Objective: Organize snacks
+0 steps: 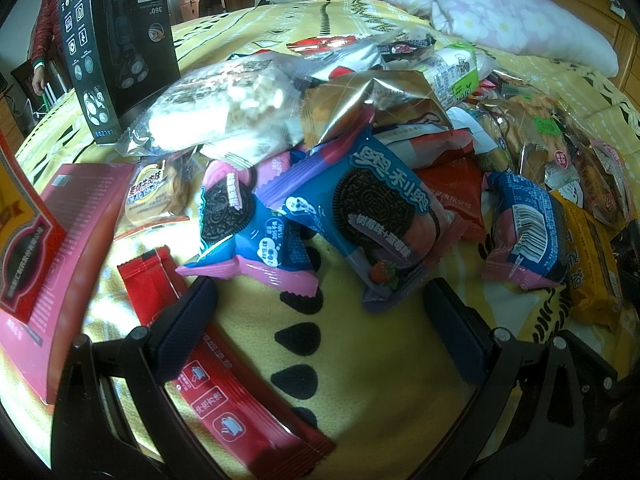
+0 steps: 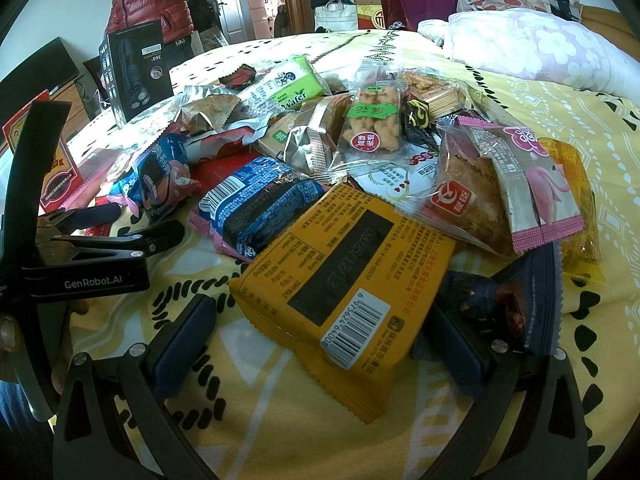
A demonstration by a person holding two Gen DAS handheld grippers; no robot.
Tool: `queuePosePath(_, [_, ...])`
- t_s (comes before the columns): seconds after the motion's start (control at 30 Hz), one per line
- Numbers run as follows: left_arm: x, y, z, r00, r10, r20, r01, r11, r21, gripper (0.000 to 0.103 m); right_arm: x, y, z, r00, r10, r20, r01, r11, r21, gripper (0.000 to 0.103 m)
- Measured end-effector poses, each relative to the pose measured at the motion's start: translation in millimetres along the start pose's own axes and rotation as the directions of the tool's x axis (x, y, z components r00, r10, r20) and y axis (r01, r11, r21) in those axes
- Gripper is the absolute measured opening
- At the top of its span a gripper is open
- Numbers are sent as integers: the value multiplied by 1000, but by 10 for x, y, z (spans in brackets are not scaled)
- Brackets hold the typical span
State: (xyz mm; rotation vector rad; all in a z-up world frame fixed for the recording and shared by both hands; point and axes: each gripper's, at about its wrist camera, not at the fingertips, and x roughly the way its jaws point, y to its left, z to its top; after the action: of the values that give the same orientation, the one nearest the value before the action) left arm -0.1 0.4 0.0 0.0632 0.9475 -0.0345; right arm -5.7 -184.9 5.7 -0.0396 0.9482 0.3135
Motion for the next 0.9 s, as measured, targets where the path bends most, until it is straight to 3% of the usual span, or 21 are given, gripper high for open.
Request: queuePosePath(0.9, [0,1,0,1000,-2,1,2,1000,-1,103,13,53,22,1000,-1,-1,1,1000,-1,103])
